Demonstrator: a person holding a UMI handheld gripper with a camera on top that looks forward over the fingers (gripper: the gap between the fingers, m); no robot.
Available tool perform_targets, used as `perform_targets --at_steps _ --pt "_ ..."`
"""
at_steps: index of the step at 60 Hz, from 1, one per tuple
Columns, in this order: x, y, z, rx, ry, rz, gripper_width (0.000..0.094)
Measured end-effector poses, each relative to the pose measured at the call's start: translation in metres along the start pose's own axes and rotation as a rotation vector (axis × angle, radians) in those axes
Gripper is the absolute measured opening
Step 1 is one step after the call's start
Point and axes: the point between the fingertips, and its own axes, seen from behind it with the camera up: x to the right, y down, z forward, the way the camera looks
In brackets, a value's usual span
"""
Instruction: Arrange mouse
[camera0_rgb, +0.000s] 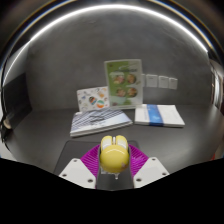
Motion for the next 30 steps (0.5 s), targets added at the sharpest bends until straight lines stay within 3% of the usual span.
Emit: perform_targets --at_steps 9,19,24,29,30 --pt "-0.05 0.043 0.021 -0.066 0.006 -0.025 0.0368" --pt "-0.043 0.086 0.04 -0.139 0.066 -0.035 0.0371" --pt "-0.041 0.089 0.04 -0.132 0.068 -0.006 0.037" --pt "-0.04 0.09 0.042 -0.138 0.063 -0.007 0.0454" --pt "-0.041 0.089 0.041 -0.144 0.061 -0.01 0.0515"
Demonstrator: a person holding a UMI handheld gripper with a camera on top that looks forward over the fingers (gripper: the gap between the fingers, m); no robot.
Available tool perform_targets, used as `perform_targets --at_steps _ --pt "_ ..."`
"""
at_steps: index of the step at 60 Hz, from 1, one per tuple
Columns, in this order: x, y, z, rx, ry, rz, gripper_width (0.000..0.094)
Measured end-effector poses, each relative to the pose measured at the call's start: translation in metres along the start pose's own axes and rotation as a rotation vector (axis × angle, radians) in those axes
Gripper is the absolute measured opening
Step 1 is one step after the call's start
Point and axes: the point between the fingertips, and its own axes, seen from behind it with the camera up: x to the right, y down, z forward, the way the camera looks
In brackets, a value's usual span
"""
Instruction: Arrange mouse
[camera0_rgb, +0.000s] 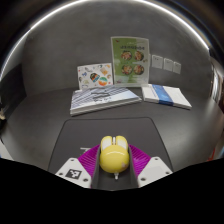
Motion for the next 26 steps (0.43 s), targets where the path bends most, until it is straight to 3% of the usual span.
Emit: perform_targets --at_steps 3,10,12,26 --pt "-0.001 0.0 0.0 -0.006 -0.013 -0.001 0.053" --pt "0.002 0.005 -0.013 -0.014 -0.056 0.009 0.0899" --pt "0.005 0.006 -0.019 -0.01 -0.07 0.015 0.0827" --pt "0.07 0.026 -0.068 0.004 -0.139 0.031 0.0857"
